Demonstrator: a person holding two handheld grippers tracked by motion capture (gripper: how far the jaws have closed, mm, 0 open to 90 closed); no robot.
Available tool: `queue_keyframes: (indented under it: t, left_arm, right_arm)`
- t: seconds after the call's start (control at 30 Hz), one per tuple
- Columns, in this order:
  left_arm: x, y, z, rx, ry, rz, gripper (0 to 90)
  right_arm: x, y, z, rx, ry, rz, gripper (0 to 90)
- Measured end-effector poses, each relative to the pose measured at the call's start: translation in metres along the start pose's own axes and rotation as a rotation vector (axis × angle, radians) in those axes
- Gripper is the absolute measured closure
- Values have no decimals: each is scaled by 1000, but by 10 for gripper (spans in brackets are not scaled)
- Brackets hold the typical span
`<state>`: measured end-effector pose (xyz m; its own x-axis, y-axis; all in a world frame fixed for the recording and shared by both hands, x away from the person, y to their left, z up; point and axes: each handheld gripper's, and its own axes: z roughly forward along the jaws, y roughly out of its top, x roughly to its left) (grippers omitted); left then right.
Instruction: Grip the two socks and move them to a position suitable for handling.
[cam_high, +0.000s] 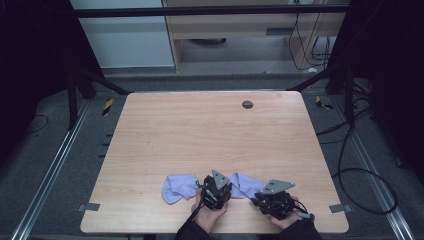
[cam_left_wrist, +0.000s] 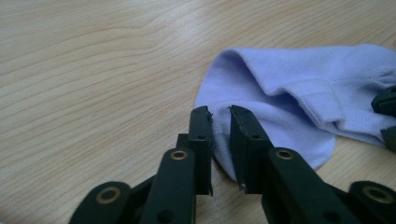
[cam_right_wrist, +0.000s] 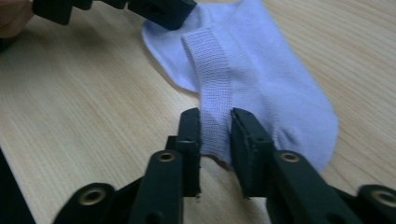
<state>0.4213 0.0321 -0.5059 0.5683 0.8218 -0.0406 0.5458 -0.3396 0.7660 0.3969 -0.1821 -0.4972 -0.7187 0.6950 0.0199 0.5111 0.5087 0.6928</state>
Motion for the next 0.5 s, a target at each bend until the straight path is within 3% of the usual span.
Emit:
queue_keyframes:
  t: [0.1, 0.23, 0.4, 0.47, 0.5]
  left_arm:
    - [-1, 0, 0, -11, 3, 4, 842]
    - [-1, -1, -1, -23, -1, 3, 862]
    - [2, -2, -4, -39, -13, 3, 866]
    - [4, -4, -6, -40, -22, 1, 867]
    - [4, -4, -6, -40, -22, 1, 868]
  right_arm:
    - [-1, 1, 0, 7, -3, 6, 838]
    - [0, 3, -2, -15, 0, 1, 850]
    - [0, 12, -16, -123, 9, 21, 852]
    - [-2, 17, -20, -172, 0, 50, 852]
    - [-2, 17, -20, -172, 0, 50, 852]
